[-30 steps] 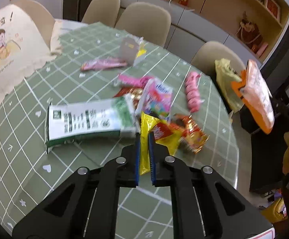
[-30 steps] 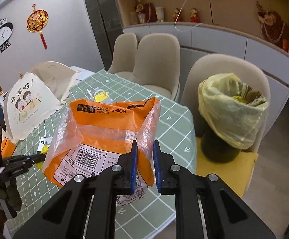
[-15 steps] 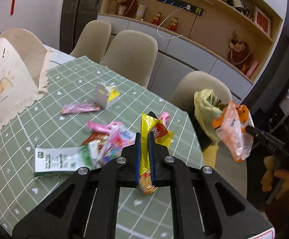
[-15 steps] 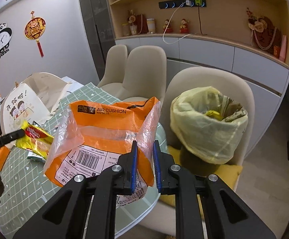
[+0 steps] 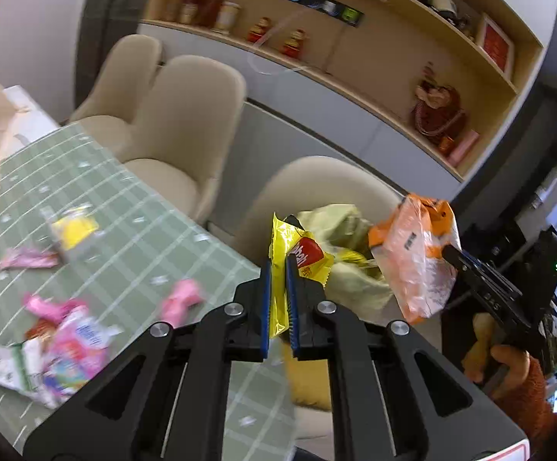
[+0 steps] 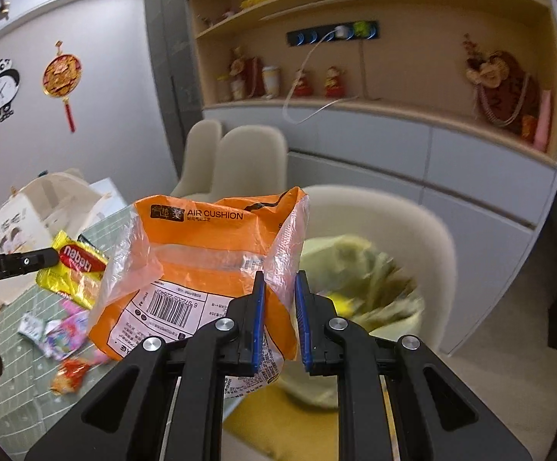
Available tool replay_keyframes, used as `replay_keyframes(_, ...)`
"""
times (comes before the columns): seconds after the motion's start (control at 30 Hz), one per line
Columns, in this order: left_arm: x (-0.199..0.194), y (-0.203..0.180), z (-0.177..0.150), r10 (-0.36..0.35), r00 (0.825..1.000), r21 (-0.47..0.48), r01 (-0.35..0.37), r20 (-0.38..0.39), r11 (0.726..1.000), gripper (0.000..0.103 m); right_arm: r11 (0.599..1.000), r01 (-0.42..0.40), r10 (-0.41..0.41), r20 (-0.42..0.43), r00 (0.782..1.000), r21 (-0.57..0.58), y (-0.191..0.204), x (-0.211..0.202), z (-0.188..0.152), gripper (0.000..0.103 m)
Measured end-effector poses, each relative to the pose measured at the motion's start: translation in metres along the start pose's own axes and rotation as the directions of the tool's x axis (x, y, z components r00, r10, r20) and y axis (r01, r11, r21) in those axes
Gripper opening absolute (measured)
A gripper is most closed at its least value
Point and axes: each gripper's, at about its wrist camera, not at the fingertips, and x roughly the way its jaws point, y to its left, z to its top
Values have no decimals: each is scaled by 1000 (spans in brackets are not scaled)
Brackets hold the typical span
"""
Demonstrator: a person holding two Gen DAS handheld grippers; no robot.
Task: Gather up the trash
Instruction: 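Carry the yellow wrapper and the orange bag toward the yellow bag, then open the right gripper over the yellow bag while the left gripper lowers the nabati wrapper in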
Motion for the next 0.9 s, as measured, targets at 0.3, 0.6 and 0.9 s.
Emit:
replay_keyframes(0.3, 54, -72, 28, -74, 997, 111, 76, -23, 991, 7, 979, 203, -203, -44, 978, -16, -87, 36, 7, 16)
replay_keyframes(0.6, 72, -68, 27, -46, 998, 84, 50, -53, 995, 7, 940, 220, -260, -131, 957, -263, -81, 121, 2, 16)
replay_keyframes(0.9, 107, -55, 35, -25, 996, 22, 27, -87, 999, 7, 959, -16, -98, -383, 919, -284, -53, 182, -39, 16)
